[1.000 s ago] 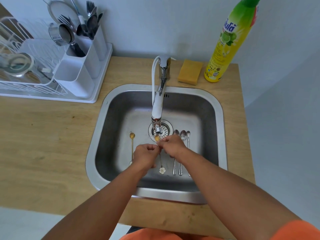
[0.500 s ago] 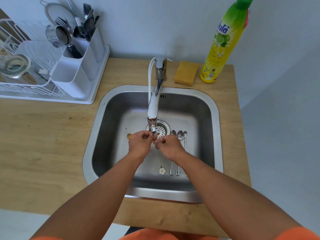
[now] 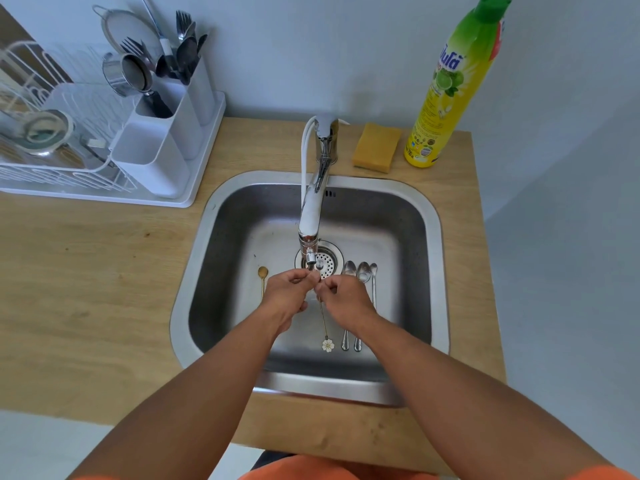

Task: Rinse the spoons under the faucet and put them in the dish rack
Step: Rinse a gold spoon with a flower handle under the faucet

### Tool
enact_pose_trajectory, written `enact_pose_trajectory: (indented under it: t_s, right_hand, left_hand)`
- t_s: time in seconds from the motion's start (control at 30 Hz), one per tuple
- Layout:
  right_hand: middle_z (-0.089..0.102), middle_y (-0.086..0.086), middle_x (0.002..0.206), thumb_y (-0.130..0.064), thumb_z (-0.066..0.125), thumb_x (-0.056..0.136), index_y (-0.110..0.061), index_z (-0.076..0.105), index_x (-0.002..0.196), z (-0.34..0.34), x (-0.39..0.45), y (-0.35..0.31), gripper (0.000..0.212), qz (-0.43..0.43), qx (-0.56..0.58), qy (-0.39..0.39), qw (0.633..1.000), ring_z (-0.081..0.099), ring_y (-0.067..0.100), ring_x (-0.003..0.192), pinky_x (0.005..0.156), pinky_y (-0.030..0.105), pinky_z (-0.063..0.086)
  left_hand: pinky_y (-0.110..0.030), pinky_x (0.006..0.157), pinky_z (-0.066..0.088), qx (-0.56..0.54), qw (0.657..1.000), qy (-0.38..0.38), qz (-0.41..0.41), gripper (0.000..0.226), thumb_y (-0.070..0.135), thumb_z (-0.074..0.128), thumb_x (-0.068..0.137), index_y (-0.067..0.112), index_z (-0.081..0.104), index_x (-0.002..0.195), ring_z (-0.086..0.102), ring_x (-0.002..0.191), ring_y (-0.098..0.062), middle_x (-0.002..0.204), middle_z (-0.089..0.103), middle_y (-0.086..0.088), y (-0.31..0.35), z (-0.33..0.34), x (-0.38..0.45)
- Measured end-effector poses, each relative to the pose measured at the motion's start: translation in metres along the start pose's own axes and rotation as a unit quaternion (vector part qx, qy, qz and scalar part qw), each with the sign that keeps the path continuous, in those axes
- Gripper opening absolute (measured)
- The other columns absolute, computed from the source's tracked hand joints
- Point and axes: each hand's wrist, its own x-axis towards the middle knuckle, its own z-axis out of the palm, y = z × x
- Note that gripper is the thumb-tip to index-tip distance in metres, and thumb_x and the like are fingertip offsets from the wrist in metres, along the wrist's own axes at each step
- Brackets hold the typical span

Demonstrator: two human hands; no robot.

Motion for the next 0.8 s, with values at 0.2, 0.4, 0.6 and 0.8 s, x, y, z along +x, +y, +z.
enact_pose_trajectory:
  t_s: [0.2, 0.4, 0.6, 0.8]
  right_hand:
    - [0.075, 0.008, 0.080, -0.036, 0.061, 0.098, -0.013, 0.073, 0.082, 0.002, -0.003, 0.000, 0.031, 0.008, 0.023, 0.014, 1.000, 0.068, 0.024, 0.074, 0.078, 0.046, 0.057]
    - [0.074, 0.006, 0.079, -0.038, 0.062, 0.096, -0.017, 0.072, 0.080, 0.004, 0.000, -0.006, 0.028, 0.011, 0.025, 0.014, 1.000, 0.063, 0.017, 0.069, 0.076, 0.045, 0.058]
    - [0.063, -0.014, 0.057, -0.033, 0.064, 0.097, -0.021, 0.072, 0.073, 0.002, 0.000, -0.009, 0.029, 0.011, 0.054, 0.018, 0.998, 0.055, 0.005, 0.055, 0.062, 0.030, 0.049]
    - [0.069, -0.004, 0.064, -0.030, 0.062, 0.099, -0.019, 0.073, 0.077, 0.002, -0.003, -0.008, 0.028, 0.007, 0.055, 0.027, 0.998, 0.058, 0.010, 0.058, 0.062, 0.031, 0.050]
  left_hand:
    - [-0.038, 0.068, 0.055, 0.099, 0.991, 0.044, 0.081, 0.034, 0.054, 0.077, 0.086, 0.020, 0.072, 0.080, 0.060, 0.069, -0.019, 0.076, 0.071, 0.001, 0.004, 0.006, -0.003]
    - [-0.027, 0.057, 0.043, 0.292, 0.940, 0.072, 0.164, 0.036, 0.044, 0.055, 0.105, 0.023, 0.067, 0.078, 0.059, 0.071, -0.012, 0.070, 0.062, 0.011, 0.009, 0.002, -0.008]
    - [-0.026, 0.068, 0.050, 0.068, 0.993, 0.026, 0.096, 0.007, 0.019, 0.070, 0.098, 0.015, 0.076, 0.097, 0.064, 0.077, -0.016, 0.088, 0.073, -0.001, 0.008, -0.001, -0.007]
    - [-0.029, 0.063, 0.053, 0.002, 0.999, 0.038, 0.013, 0.018, 0.030, 0.085, 0.085, 0.014, 0.077, 0.090, 0.057, 0.064, -0.012, 0.078, 0.072, 0.000, 0.010, -0.001, -0.007]
